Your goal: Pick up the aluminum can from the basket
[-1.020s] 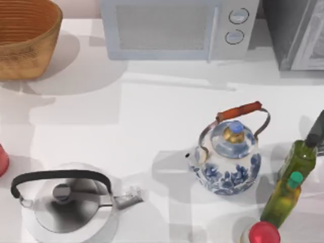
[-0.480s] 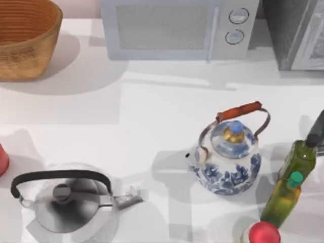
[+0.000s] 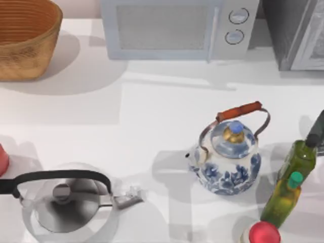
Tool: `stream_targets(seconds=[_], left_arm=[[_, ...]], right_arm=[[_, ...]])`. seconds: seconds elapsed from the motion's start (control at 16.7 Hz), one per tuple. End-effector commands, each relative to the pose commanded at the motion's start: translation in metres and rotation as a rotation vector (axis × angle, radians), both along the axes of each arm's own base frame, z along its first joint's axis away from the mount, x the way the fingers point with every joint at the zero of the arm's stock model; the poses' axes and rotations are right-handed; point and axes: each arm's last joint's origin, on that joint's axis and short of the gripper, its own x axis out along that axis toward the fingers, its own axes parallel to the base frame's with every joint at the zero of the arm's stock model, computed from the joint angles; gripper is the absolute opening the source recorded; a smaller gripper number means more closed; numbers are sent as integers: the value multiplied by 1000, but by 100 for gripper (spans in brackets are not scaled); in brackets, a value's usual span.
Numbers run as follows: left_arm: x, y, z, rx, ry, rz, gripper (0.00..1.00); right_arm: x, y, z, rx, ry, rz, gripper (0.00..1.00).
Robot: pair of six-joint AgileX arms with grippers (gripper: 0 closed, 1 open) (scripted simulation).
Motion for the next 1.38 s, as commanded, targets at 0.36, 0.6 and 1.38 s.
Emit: stream_targets(seconds=[0.36,0.6,1.38], left_arm=[[1,0,1,1,18,-6,0],[10,-3,22,1,28,-94,0],[172,-47,94,15,-35,-829,0]], right_arm=[[0,0,0,0,0,0,100],[0,0,0,0,0,0,100],[0,0,0,0,0,0,100]])
